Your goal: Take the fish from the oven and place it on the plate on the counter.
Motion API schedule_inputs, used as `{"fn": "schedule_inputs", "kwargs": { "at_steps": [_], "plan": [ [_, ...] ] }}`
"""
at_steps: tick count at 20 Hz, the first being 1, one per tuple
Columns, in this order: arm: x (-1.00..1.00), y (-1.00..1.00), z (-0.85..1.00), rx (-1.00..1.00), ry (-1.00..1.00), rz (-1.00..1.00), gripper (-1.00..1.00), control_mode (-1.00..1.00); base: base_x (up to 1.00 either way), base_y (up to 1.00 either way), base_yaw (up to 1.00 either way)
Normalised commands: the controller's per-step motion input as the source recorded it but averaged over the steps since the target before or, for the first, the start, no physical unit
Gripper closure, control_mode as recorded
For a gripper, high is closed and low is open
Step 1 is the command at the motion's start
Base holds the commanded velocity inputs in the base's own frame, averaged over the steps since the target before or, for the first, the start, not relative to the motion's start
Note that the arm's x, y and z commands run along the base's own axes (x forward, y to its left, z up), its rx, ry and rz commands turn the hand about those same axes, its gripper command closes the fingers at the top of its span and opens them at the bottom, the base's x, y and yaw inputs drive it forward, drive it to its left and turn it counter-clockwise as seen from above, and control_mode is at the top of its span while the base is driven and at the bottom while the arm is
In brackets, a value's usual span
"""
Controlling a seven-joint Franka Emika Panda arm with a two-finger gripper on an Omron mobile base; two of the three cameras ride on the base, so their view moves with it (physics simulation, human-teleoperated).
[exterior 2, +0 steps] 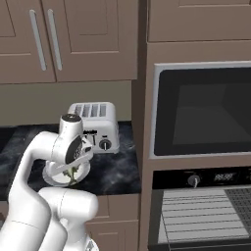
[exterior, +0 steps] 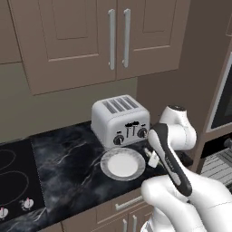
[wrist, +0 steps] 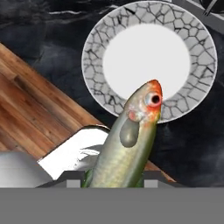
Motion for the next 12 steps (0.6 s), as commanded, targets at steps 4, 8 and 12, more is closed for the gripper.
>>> {"fn": "schedule_inputs", "kwargs": {
  "at_steps": [4, 8, 12],
  "plan": [
    [0.29, 0.49, -0.05, -0.01, -0.03, -0.02, 1.0, -1.0, 0.0, 0.0, 0.0],
    [0.58, 0.74, -0.05, -0.02, 0.0, -0.03, 1.0, -1.0, 0.0, 0.0, 0.0],
    [0.61, 0.57, -0.23, -0.02, 0.0, 0.0, 1.0, -1.0, 0.0, 0.0, 0.0]
  ]
}}
